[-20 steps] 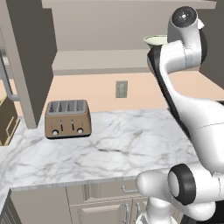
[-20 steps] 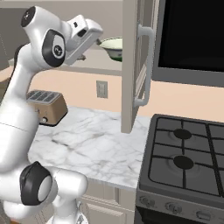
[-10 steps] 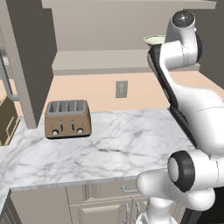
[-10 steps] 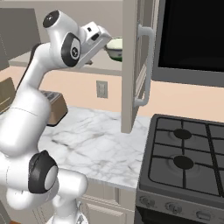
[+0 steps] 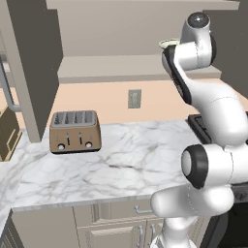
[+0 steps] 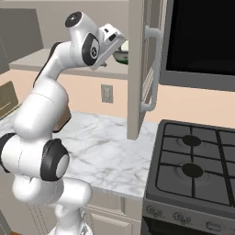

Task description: Move the bowls from the cabinet to the plates on the dining table.

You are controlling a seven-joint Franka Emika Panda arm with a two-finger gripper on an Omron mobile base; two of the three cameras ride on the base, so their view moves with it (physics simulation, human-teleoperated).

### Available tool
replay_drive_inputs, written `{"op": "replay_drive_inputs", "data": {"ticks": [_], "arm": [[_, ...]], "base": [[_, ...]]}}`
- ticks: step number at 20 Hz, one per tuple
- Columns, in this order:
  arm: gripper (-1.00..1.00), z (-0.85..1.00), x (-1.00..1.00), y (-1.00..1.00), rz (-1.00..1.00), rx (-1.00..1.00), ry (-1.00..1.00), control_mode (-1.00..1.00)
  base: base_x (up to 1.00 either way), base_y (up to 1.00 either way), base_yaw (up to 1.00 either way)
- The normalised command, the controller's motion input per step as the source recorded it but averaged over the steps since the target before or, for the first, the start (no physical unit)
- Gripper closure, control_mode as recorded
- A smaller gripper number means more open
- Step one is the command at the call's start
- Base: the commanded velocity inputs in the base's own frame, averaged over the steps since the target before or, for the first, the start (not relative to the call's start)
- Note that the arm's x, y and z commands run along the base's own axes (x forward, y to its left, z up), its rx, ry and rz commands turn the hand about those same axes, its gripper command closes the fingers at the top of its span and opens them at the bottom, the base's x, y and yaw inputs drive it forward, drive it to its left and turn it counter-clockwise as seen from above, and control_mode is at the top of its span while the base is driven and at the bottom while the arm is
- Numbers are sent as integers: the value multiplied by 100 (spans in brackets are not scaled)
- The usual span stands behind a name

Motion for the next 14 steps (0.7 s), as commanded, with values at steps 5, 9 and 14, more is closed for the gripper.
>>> {"op": "replay_drive_inputs", "data": {"ticks": [5, 9, 14], "arm": [[-100, 27, 11, -1, 0, -4, 0, -100], [-100, 3, 26, -1, 0, -5, 1, -100], [-100, -17, 43, -11, 0, -3, 4, -100]], "base": [[0, 0, 0], [0, 0, 0], [0, 0, 0]]}}
